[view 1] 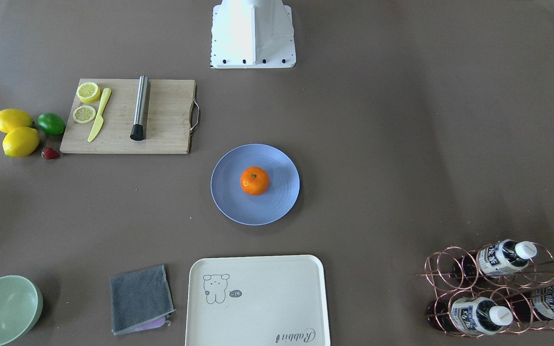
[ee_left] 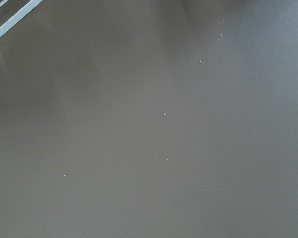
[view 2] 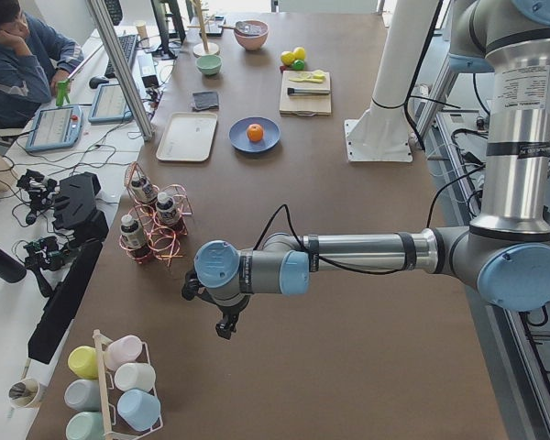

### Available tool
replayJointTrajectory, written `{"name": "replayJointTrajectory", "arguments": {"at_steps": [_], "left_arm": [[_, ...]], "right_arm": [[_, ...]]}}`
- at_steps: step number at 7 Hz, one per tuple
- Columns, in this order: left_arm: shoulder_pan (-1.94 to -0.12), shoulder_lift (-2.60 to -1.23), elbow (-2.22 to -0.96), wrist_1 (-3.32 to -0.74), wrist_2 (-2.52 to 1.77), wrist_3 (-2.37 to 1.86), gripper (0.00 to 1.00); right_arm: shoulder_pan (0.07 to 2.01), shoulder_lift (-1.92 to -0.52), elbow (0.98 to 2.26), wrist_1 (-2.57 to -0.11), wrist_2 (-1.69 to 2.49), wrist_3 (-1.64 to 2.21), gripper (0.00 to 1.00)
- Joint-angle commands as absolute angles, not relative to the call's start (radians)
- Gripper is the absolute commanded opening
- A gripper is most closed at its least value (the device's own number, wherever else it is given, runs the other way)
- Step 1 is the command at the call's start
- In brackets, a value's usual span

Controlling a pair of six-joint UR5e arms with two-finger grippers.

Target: Pick orange to plate

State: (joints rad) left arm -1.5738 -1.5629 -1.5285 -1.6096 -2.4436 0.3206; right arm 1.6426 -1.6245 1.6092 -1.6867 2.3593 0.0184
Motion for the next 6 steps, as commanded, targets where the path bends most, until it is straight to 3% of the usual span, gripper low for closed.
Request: {"name": "replayJointTrajectory", "arguments": {"at_steps": [1,6], "left_arm": [[-1.574,-1.565,-1.528,-1.611,-2.444,0.319,0.98],[-1.58,-1.562,-1.528,-1.611,-2.442,0.318,0.98]], "right_arm": [[1.643,-1.624,1.609,-1.686,2.359,0.018,1.0],[1.641,-1.623,1.609,-1.686,2.359,0.018,1.0]]}}
